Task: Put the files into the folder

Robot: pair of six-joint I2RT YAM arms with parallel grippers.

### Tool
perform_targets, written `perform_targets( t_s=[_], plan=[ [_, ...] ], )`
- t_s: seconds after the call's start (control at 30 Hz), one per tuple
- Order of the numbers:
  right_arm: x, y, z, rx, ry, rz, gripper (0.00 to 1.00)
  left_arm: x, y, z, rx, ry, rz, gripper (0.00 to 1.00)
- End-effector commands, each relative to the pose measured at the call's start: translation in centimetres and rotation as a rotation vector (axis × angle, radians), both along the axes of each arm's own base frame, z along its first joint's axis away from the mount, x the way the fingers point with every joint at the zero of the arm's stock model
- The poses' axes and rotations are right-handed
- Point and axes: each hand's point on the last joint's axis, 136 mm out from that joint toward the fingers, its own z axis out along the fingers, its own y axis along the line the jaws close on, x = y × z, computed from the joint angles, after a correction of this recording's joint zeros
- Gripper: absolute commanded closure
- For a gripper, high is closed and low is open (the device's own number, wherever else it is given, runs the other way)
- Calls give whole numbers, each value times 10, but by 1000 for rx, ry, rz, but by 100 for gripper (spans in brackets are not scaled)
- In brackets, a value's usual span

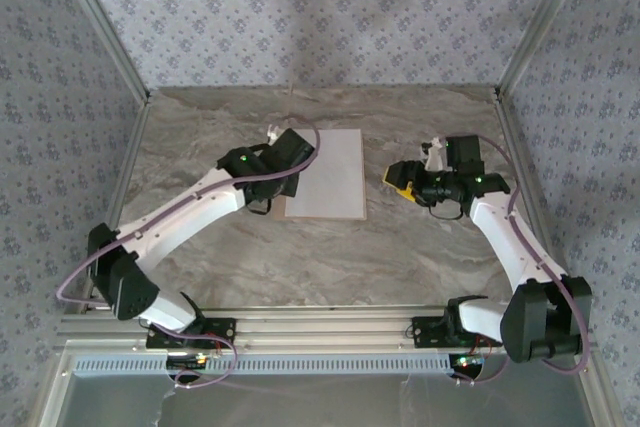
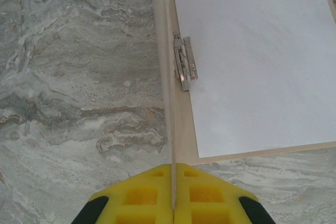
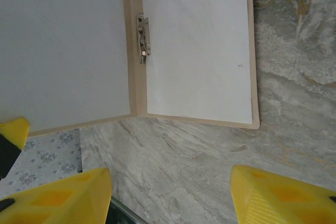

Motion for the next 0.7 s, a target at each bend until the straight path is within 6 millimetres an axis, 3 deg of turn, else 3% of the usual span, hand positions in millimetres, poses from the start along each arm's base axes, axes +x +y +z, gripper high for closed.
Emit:
perform_targets(
  t_s=[0.0,0.67],
  plan=[
    [-7,-2,2,11,-5,17,37,-2,-7,7,45,-10,2,97],
    [-10,-17,-9,28,12,-15,37,-1,-71,-30,78,95,-25,81]
  ],
)
